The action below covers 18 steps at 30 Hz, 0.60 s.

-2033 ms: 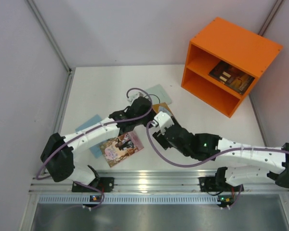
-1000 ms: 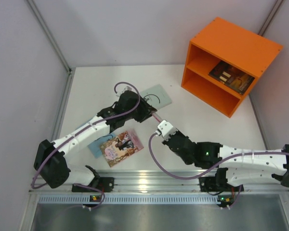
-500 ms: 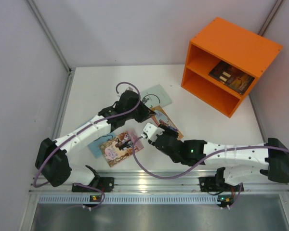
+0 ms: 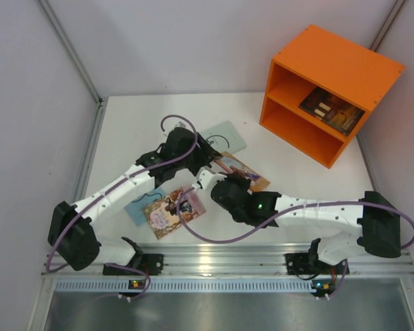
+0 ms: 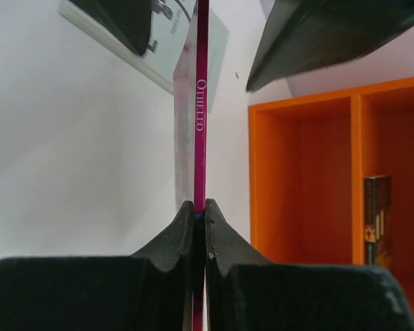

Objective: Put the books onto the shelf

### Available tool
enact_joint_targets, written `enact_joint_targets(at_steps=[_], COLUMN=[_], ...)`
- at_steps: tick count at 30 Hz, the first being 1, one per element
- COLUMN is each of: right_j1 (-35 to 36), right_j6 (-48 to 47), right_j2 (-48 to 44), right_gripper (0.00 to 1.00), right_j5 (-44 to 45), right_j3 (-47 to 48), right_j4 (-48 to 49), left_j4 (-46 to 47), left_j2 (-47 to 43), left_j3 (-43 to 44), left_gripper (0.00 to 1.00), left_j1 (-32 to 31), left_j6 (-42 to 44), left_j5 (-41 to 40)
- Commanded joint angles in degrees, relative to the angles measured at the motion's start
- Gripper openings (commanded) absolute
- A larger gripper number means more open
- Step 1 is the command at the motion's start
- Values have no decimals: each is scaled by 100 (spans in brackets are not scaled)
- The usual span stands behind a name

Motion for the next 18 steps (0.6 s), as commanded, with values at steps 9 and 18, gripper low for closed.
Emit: enact_joint_targets(at_steps=[9, 18], right_j1=[-1572, -3330], right_j6=[-2626, -4660], right_j2=[-886, -378], right_gripper=[0, 0], right_j5=[99, -982], right_j3=[411, 1096], right_j4=[650, 1873], left_j4=[-974, -860], left_j2=[-851, -1652], left_j3=[1462, 522], left_gripper=[73, 74], left_j1=[2115, 2530], left_j6=[1187, 1478], left_j5=[695, 994])
